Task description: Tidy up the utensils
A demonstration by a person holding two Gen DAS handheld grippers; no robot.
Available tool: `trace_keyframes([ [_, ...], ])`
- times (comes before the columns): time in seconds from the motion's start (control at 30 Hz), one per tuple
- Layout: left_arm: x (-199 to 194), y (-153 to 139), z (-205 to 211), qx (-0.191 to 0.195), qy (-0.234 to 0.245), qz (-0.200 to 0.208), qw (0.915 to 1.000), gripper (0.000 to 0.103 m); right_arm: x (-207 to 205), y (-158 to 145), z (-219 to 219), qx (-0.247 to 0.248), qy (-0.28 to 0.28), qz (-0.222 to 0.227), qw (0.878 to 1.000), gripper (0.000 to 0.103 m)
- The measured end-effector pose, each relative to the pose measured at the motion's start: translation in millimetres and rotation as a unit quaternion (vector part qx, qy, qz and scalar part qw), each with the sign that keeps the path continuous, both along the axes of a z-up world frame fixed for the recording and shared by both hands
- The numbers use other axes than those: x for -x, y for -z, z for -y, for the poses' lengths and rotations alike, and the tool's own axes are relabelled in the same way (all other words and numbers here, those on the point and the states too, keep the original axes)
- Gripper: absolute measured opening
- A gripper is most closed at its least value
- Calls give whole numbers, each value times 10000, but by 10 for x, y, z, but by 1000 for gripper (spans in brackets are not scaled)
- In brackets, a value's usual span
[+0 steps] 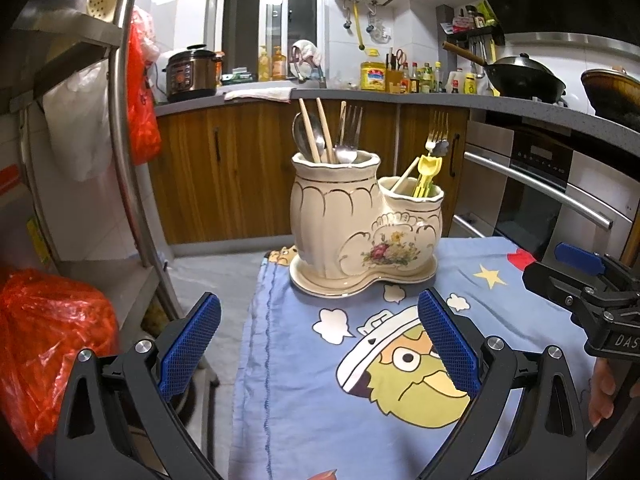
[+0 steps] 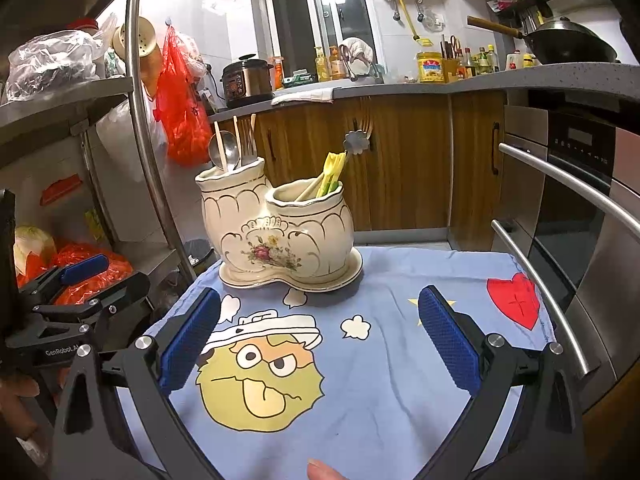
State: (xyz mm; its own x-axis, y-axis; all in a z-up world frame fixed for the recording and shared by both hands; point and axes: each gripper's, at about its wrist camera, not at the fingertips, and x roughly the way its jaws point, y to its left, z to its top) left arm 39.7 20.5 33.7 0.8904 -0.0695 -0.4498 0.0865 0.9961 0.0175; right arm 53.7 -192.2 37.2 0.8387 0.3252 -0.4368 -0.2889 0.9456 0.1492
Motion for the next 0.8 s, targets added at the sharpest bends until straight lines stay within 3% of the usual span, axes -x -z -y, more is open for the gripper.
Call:
trace_keyframes([
  [0.8, 9, -17, -19, 46, -8, 10, 10000, 98, -3, 6, -36, 32, -9, -63, 10000, 98],
])
